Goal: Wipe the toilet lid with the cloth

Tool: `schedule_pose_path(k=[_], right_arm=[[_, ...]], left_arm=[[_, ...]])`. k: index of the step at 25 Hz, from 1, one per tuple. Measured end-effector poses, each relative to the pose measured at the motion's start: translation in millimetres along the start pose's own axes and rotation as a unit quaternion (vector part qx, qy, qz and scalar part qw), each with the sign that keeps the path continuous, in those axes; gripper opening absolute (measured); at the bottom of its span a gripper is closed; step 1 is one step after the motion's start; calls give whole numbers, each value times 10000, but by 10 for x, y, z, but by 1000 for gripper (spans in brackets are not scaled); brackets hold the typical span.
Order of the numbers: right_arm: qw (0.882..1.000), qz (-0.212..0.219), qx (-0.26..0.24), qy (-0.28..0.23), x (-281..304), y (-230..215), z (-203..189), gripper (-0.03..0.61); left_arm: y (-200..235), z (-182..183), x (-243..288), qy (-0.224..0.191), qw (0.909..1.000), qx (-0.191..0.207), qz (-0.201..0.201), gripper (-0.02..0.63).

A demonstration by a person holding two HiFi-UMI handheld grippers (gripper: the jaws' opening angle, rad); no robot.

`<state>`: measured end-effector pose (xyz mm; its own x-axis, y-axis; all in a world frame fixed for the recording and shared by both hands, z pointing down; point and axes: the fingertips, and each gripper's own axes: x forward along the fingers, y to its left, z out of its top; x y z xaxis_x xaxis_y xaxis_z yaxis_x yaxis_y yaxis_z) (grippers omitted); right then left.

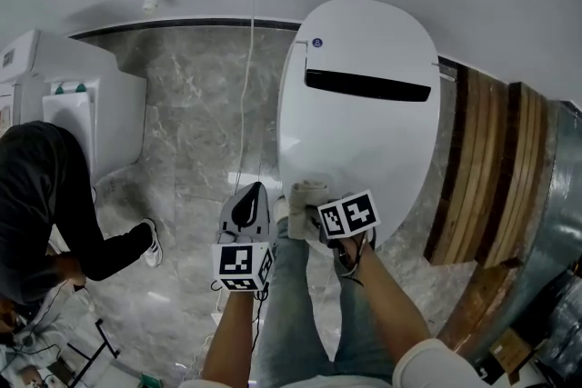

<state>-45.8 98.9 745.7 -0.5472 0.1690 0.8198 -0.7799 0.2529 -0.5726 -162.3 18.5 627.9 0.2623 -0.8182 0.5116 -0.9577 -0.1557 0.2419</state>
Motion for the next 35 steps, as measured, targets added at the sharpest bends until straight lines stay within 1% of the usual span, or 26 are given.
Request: schedule_pose_path(k=[2,5,7,9,12,15,17,19,22,24,26,28,31,33,35], right_arm=[[9998,-74,170,-48,-159,-225,-94,92],[9979,-247,565,-183,-484,-695,-292,92],[9947,-396,899,-296,-729,-1068,-443,94],[9901,-654,1176,-394,-985,-1451,-593,94],[9827,-1143,1379,-473,-1293,-1933,-784,94],[9791,-1361,1420,-524,-1413,-2136,-870,94],[9802,-1400,1281,-561,-1440,-2078,-888,92],[9850,-1269,1011,-589,-1406,-1843,-874,92],[9945,-679,616,-497,-1130,-1254,-853,92],[9984,-286,365,-331,-838,-839,-870,92],[9998,-40,122,-138,-534,-490,-883,92],[9999,115,-82,39,-283,-211,-909,92],[9993,208,-218,210,-15,23,-939,92],[9993,118,-221,263,79,22,-956,92],[9996,-10,-154,245,63,-90,-981,92]], left_arm=[[-92,4,41,-15,10000,-18,-57,12],[-268,-5,101,-16,9999,-33,-155,12],[-389,-11,138,-14,9998,-27,-217,12],[-509,-13,169,-17,9996,-8,-284,12],[-660,-30,195,-8,9993,31,-365,12],[-757,-62,204,11,9992,74,-391,12],[-807,-90,181,32,9993,74,-376,12],[-815,-104,156,40,9994,57,-337,12],[-754,-96,141,13,9997,39,-246,12],[-698,-90,127,-7,9998,21,-173,12],[-652,-70,115,-52,9999,8,-122,12],[-637,-62,88,-73,9999,21,-109,12],[-631,-76,46,-58,9999,60,-124,12],[-621,-104,20,-28,9999,66,-124,12],[-626,-136,7,3,9999,55,-132,12]])
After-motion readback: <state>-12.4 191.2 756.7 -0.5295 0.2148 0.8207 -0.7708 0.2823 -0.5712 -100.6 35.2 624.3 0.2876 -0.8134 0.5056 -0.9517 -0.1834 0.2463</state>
